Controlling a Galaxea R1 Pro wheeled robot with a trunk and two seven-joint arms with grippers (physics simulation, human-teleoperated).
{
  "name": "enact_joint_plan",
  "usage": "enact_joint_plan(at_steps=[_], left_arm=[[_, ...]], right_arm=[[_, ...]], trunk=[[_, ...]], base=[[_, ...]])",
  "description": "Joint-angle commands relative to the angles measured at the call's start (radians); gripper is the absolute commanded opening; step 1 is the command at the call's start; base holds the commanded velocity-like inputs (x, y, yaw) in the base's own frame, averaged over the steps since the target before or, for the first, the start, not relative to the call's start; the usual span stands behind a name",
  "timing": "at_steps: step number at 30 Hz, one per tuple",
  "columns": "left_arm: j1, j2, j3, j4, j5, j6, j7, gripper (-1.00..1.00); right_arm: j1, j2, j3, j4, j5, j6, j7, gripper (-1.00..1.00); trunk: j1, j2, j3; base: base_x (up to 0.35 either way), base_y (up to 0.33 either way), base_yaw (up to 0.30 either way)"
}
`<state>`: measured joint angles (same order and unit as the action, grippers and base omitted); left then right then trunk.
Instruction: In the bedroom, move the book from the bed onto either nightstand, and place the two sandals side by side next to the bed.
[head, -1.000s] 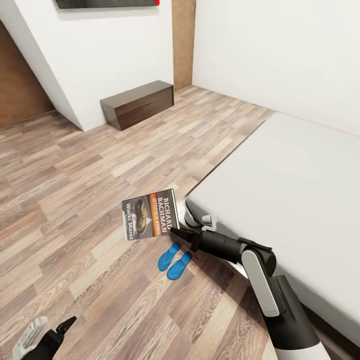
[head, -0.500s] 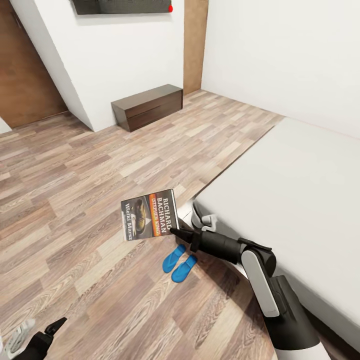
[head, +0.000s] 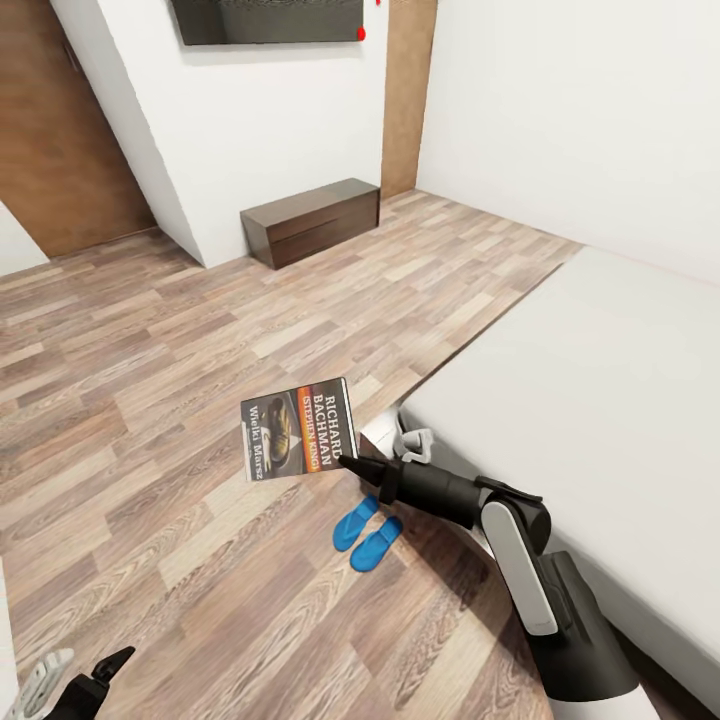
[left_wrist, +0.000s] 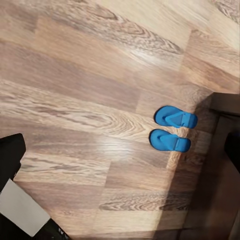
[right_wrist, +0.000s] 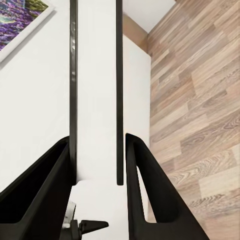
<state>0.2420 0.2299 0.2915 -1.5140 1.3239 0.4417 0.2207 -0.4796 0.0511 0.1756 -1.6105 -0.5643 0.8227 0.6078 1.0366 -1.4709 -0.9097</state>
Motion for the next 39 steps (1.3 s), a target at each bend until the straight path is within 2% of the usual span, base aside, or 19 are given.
enact_joint_plan(at_steps=[1, 4, 5, 10, 11, 14, 15, 16, 26, 29, 33, 34, 35, 38, 39], left_arm=[[0.0, 0.0, -0.006, -0.002, 0.007, 0.003, 0.008, 1.0], [0.0, 0.001, -0.029, -0.003, -0.011, 0.003, 0.007, 1.0], [0.0, 0.001, -0.05, -0.007, -0.049, 0.002, 0.007, 1.0], [-0.013, 0.0, -0.07, -0.001, -0.073, 0.002, 0.006, 1.0], [-0.028, 0.0, -0.095, 0.003, -0.076, 0.002, 0.006, 1.0], [-0.05, 0.001, -0.14, 0.021, -0.08, 0.001, 0.006, 1.0], [-0.082, 0.001, -0.174, 0.06, -0.081, 0.001, 0.006, 1.0], [-0.094, 0.0, -0.183, 0.077, -0.081, 0.001, 0.005, 1.0], [-0.117, -0.003, -0.199, 0.12, -0.081, -0.003, 0.005, 1.0], [-0.141, -0.019, -0.2, 0.136, -0.082, -0.012, 0.006, 1.0], [-0.211, -0.035, -0.201, 0.224, -0.083, -0.017, 0.006, 1.0], [-0.293, -0.047, -0.204, 0.334, -0.082, -0.019, 0.005, 1.0], [-0.317, -0.053, -0.205, 0.367, -0.083, -0.019, 0.002, 1.0], [-0.337, -0.059, -0.222, 0.395, -0.087, -0.02, -0.013, 1.0], [-0.346, -0.06, -0.243, 0.406, -0.089, -0.019, -0.025, 1.0]], right_arm=[[-0.001, 0.001, -0.001, 0.0, -0.002, 0.006, 0.001, -1.0], [-0.001, 0.001, -0.001, 0.0, -0.002, 0.006, 0.001, -1.0], [-0.001, 0.001, -0.001, 0.0, -0.002, 0.006, 0.001, -1.0], [-0.001, 0.001, -0.001, 0.0, -0.002, 0.006, 0.001, -1.0], [-0.001, 0.001, -0.001, 0.0, -0.002, 0.006, 0.001, -1.0], [-0.001, 0.001, -0.001, 0.0, -0.002, 0.005, 0.001, -1.0], [-0.001, 0.001, -0.001, 0.0, -0.002, 0.006, 0.001, -1.0], [-0.001, 0.001, -0.001, 0.0, -0.002, 0.005, 0.0, -1.0], [0.001, 0.001, 0.0, 0.0, -0.002, 0.004, 0.0, -1.0], [0.001, 0.001, 0.0, 0.0, -0.002, 0.005, 0.001, -1.0], [0.001, 0.001, -0.001, 0.0, -0.002, 0.005, 0.001, -1.0], [0.001, 0.001, -0.002, 0.0, -0.002, 0.005, 0.001, -1.0], [0.001, 0.001, -0.002, 0.0, -0.002, 0.005, 0.0, -1.0], [0.001, 0.001, -0.002, 0.0, -0.002, 0.005, -0.001, -1.0], [0.001, 0.001, -0.002, 0.0, -0.002, 0.004, -0.002, -1.0]], trunk=[[0.0, 0.0, 0.001], [0.0, 0.0, 0.005], [0.0, 0.0, 0.007], [0.0, 0.0, 0.014], [0.0, 0.0, 0.016], [0.0, 0.0, 0.02], [0.0, 0.0, 0.022], [0.0, 0.0, 0.023], [0.0, 0.0, 0.038], [0.0, 0.0, 0.042], [0.0, 0.0, 0.048], [0.0, 0.0, 0.05], [0.0, 0.0, 0.051], [0.0, 0.0, 0.055], [0.0, 0.0, 0.057]], base=[[0.0, 0.0, 0.113], [0.0, 0.0, 0.113], [0.0, 0.0, 0.114], [0.0, 0.0, 0.121], [0.0, 0.0, 0.132], [0.0, 0.0, 0.133], [0.0, 0.0, 0.135], [0.0, 0.0, 0.136], [0.0, 0.0, 0.148], [0.0, 0.0, 0.159], [0.0, 0.0, 0.16], [0.0, 0.0, 0.153], [0.0, 0.0, 0.15], [0.0, 0.0, 0.148], [0.0, 0.0, 0.147]])
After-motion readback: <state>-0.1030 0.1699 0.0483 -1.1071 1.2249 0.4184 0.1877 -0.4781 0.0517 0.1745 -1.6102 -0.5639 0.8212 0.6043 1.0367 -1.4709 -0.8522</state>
